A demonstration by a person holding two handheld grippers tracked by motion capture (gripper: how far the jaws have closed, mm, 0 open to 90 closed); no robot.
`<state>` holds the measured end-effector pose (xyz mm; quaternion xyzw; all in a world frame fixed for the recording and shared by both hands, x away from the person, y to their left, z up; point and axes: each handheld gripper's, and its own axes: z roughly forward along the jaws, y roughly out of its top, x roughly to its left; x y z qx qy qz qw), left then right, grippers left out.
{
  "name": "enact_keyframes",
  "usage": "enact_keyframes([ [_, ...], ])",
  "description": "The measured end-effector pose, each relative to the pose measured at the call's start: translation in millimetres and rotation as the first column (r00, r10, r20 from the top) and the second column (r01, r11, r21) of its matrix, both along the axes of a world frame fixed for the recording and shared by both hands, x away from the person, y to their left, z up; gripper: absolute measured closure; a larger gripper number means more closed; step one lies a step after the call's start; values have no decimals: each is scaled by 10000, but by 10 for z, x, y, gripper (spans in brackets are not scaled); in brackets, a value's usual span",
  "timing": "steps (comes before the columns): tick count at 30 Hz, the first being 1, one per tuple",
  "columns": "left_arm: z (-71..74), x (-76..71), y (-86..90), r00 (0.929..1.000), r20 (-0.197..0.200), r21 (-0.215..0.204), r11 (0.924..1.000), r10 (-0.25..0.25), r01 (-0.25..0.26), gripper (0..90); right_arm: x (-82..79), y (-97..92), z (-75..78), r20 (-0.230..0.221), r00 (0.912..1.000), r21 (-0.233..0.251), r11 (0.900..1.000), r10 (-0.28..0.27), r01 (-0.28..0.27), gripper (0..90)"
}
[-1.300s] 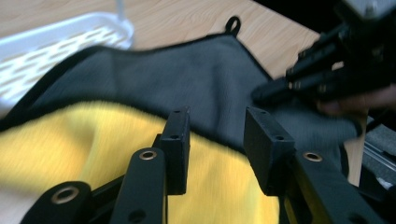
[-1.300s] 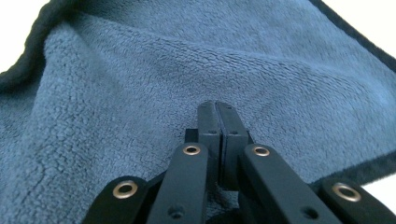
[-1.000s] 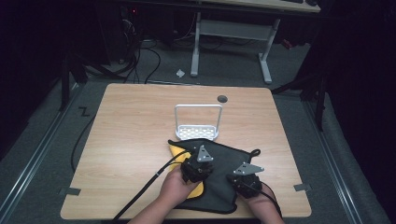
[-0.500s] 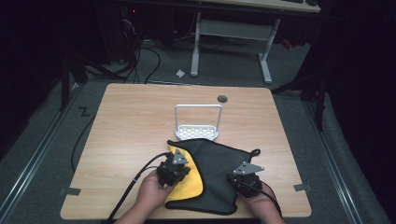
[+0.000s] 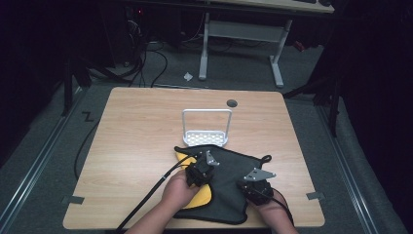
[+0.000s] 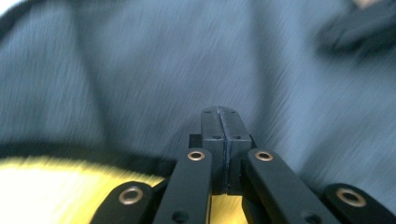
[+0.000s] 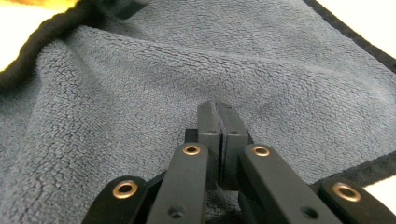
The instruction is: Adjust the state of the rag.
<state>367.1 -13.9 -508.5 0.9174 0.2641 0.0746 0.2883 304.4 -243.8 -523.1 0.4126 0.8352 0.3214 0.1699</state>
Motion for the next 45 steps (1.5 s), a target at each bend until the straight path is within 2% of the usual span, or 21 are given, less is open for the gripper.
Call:
enact_keyframes([
  [5, -19, -151, 497, 9984, -81, -340, 9978, 563, -565, 900, 27, -63, 7, 5, 9996, -79, 9996, -276, 276, 900],
  [6, -34, -211, 678, 9972, -155, -436, 9963, 732, -738, 900, 42, -93, 9, 37, 9991, -151, 9990, -423, 424, 900],
  [7, -34, -211, 678, 9972, -155, -436, 9963, 732, -738, 900, 42, -93, 9, 37, 9991, -151, 9990, -423, 424, 900],
  [9, -46, -279, 909, 9940, -252, -741, 9914, 1065, -1081, 900, 61, -123, 8, 63, 9984, -146, 9983, -556, 557, 900],
  [13, -80, -366, 1267, 9857, -415, -1264, 9777, 1636, -1676, 900, 95, -181, 9, 101, 9965, -200, 9963, -833, 835, 900],
  [16, -108, -423, 1549, 9747, -772, -1899, 9567, 2096, -2208, 900, 140, -272, 6, 149, 9925, -204, 9924, -1210, 1213, 900],
  [22, -73, -612, 1824, 9696, -593, -1894, 9510, 2372, -2442, 900, 216, -493, 5, 102, 9832, -45, 9833, -1820, 1821, 900],
  [24, -67, -648, 1914, 9631, -427, -1715, 9477, 2659, -2692, 900, 228, -519, 8, 201, 9801, -254, 9798, -1977, 1982, 900],
  [25, -67, -651, 1961, 9580, -291, -1588, 9450, 2851, -2861, 900, 228, -519, 8, 201, 9801, -254, 9798, -1977, 1982, 900],
  [27, -41, -619, 2034, 9496, -460, -1929, 9300, 3099, -3129, 900, 242, -535, 11, 341, 9761, -503, 9751, -2145, 2160, 900],
  [29, 38, -578, 2001, 9506, -280, -2212, 9255, 3092, -3076, 900, 244, -543, 30, 374, 9735, -637, 9717, -2256, 2276, 900],
  [30, 98, -553, 1932, 9550, -88, -2324, 9283, 2963, -2902, 900, 220, -529, 55, 518, 9733, -712, 9713, -2238, 2271, 900],
  [33, 169, -433, 1688, 9685, 279, -2434, 9413, 2476, -2337, 900, 82, -387, 143, 522, 9855, -4, 9869, -1614, 1616, 890],
  [35, 102, -295, 1548, 9714, 245, -2244, 9482, 2363, -2250, 900, 19, -210, 83, 307, 9954, -341, 9952, -908, 918, 877],
  [38, -116, -92, 1399, 9687, -209, -1647, 9548, 2475, -2475, 900, 31, -210, 23, 145, 9961, -491, 9949, -875, 882, 884],
  [39, -147, -98, 1372, 9703, -230, -1796, 9538, 2408, -2410, 900, 45, -255, 27, 6, 9941, -373, 9934, -1082, 1082, 896],
  [40, -155, -114, 1345, 9716, -401, -1954, 9518, 2332, -2365, 900, 69, -397, 24, 193, 9884, -568, 9868, -1506, 1515, 900],
  [41, -159, -134, 1319, 9736, -567, -2066, 9515, 2209, -2280, 900, 69, -397, 24, 193, 9884, -568, 9868, -1506, 1515, 900],
  [42, -168, -190, 1258, 9783, -625, -2150, 9545, 1976, -2066, 900, 75, -462, 22, 141, 9848, -459, 9837, -1732, 1737, 900],
  [44, -178, -298, 1123, 9890, -559, -2295, 9623, 1369, -1461, 900, 118, -646, 28, 301, 9714, -746, 9687, -2353, 2370, 900],
  [45, -183, -335, 1072, 9917, -594, -2339, 9642, 1143, -1252, 895, 166, -791, 25, 360, 9575, -729, 9548, -2863, 2882, 900],
])
